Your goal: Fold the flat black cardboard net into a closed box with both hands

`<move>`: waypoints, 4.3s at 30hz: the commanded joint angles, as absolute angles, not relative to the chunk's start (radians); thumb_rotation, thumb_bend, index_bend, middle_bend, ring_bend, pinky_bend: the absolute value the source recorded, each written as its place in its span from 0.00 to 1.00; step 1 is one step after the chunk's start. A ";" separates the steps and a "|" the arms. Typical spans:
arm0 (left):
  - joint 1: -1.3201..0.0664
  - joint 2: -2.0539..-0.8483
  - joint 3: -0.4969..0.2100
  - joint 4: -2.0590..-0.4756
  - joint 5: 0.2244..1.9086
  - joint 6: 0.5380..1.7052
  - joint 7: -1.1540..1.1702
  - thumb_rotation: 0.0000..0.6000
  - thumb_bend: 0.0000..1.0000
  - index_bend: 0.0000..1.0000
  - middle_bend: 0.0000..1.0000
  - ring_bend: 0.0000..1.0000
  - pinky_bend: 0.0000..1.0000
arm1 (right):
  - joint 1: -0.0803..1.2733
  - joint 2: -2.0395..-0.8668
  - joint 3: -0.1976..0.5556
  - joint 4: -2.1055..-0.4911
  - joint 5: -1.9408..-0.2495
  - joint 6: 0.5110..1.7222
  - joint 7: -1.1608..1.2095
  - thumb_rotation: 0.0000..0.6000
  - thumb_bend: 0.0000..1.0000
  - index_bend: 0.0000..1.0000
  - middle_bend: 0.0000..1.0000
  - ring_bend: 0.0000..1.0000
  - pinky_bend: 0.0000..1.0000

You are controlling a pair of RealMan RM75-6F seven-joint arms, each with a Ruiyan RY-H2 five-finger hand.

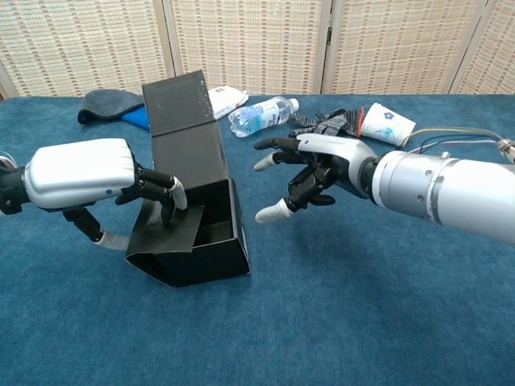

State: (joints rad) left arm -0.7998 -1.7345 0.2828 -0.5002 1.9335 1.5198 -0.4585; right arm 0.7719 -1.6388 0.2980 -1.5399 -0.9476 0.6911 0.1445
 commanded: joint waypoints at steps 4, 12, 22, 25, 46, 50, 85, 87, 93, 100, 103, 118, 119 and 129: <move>-0.799 -1.729 0.279 -0.515 1.933 1.525 -0.461 1.00 0.34 0.45 0.41 0.69 0.91 | 0.775 -1.615 0.306 -1.553 -0.918 0.702 0.144 1.00 0.06 0.00 0.12 0.75 0.90; -0.797 -1.714 0.271 -0.547 1.935 1.540 -0.442 1.00 0.34 0.42 0.40 0.69 0.91 | 0.774 -1.606 0.297 -1.554 -0.909 0.707 0.154 1.00 0.06 0.00 0.12 0.75 0.90; -0.781 -1.700 0.269 -0.585 1.937 1.546 -0.408 1.00 0.34 0.36 0.33 0.68 0.91 | 0.769 -1.600 0.290 -1.555 -0.913 0.718 0.166 1.00 0.06 0.00 0.12 0.75 0.90; -0.780 -1.702 0.270 -0.588 1.943 1.547 -0.394 1.00 0.34 0.35 0.33 0.68 0.91 | 0.769 -1.601 0.290 -1.552 -0.912 0.720 0.171 1.00 0.06 0.00 0.12 0.75 0.90; -0.790 -1.711 0.275 -0.598 1.977 1.539 -0.335 1.00 0.41 0.54 0.40 0.69 0.90 | 0.768 -1.611 0.289 -1.533 -0.896 0.732 0.184 1.00 0.08 0.00 0.13 0.74 0.90; -0.785 -1.719 0.275 -0.594 1.977 1.536 -0.335 1.00 0.43 0.59 0.46 0.69 0.90 | 0.767 -1.613 0.289 -1.531 -0.896 0.732 0.187 1.00 0.08 0.00 0.13 0.75 0.90; -0.798 -1.722 0.262 -0.524 1.970 1.553 -0.323 1.00 0.52 0.43 0.39 0.59 0.85 | 0.760 -1.612 0.290 -1.527 -0.918 0.740 0.193 1.00 0.08 0.00 0.14 0.74 0.90; -0.787 -1.710 0.257 -0.539 1.958 1.556 -0.321 1.00 0.52 0.36 0.30 0.57 0.84 | 0.762 -1.613 0.288 -1.526 -0.925 0.743 0.185 1.00 0.08 0.00 0.14 0.74 0.90; -0.767 -1.676 0.241 -0.599 1.931 1.543 -0.276 1.00 0.47 0.21 0.15 0.52 0.82 | 0.768 -1.615 0.284 -1.531 -0.929 0.749 0.168 1.00 0.08 0.00 0.13 0.74 0.90; -0.738 -1.643 0.209 -0.655 1.881 1.511 -0.211 1.00 0.39 0.14 0.10 0.51 0.82 | 0.770 -1.606 0.284 -1.537 -0.913 0.750 0.157 1.00 0.08 0.00 0.13 0.74 0.90; -0.725 -1.629 0.192 -0.667 1.856 1.500 -0.204 1.00 0.38 0.13 0.09 0.51 0.82 | 0.773 -1.601 0.274 -1.542 -0.901 0.740 0.143 1.00 0.08 0.00 0.13 0.74 0.90; -0.623 -1.578 0.064 -0.736 1.698 1.549 -0.257 1.00 0.38 0.13 0.09 0.52 0.82 | 0.876 -1.695 0.246 -1.417 -0.908 0.665 0.031 1.00 0.00 0.00 0.11 0.74 0.90; -0.618 -1.573 0.059 -0.741 1.693 1.551 -0.261 1.00 0.38 0.13 0.09 0.52 0.82 | 0.886 -1.705 0.250 -1.404 -0.905 0.658 0.030 1.00 0.00 0.00 0.11 0.74 0.90; -0.584 -1.543 0.038 -0.787 1.677 1.566 -0.289 1.00 0.38 0.12 0.09 0.51 0.82 | 0.982 -1.809 0.278 -1.273 -0.902 0.611 -0.002 1.00 0.00 0.00 0.13 0.74 0.90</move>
State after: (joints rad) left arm -0.5854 -1.5442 0.0398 -0.7846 1.6778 1.5649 -0.2872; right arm 0.9690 -1.7954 0.2735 -1.2874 -0.9037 0.6167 0.0055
